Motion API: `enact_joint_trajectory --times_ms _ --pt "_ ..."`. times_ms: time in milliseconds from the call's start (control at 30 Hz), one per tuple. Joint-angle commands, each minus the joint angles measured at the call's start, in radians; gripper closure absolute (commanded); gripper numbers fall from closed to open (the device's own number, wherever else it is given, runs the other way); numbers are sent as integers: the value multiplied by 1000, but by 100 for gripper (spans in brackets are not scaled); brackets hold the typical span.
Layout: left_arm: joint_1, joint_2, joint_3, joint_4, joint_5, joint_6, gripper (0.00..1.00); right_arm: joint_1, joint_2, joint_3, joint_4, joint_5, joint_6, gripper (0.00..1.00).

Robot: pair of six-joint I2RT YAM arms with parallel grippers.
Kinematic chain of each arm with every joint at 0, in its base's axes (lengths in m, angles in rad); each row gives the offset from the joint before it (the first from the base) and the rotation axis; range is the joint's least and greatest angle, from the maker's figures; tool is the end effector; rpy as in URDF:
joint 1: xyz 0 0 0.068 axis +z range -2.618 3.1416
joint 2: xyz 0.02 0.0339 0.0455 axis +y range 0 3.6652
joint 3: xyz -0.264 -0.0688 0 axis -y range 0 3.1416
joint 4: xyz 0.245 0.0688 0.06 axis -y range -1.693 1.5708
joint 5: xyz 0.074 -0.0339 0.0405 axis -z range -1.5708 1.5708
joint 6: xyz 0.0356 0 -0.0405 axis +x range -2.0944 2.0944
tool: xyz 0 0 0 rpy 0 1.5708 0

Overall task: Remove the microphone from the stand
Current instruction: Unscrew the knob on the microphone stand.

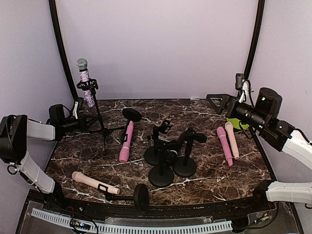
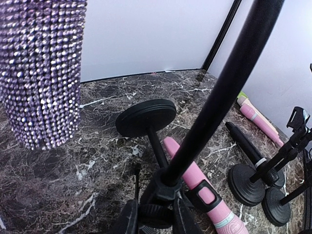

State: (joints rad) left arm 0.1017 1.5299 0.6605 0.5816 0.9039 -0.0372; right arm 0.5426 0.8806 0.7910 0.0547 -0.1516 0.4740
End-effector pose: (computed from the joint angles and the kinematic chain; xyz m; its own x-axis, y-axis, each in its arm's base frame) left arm 0.3065 0.0032 0.2016 -0.3077 -0.0545 -0.9499 0.6758 0.6903 -0.2585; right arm 0.1774 0.1133 0.3511 -0.3186 0.3348 -0.8868 -0.5555 0.6921 0.4609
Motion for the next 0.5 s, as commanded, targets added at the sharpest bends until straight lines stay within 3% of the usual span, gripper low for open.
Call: enact_joint_trajectory --times_ms 0,467 --pt "-3 -41 -28 31 21 -186 100 -6 -13 6 30 17 -16 1" --pt "-4 -50 -53 29 2 -385 100 -6 -29 -5 19 30 -24 1"
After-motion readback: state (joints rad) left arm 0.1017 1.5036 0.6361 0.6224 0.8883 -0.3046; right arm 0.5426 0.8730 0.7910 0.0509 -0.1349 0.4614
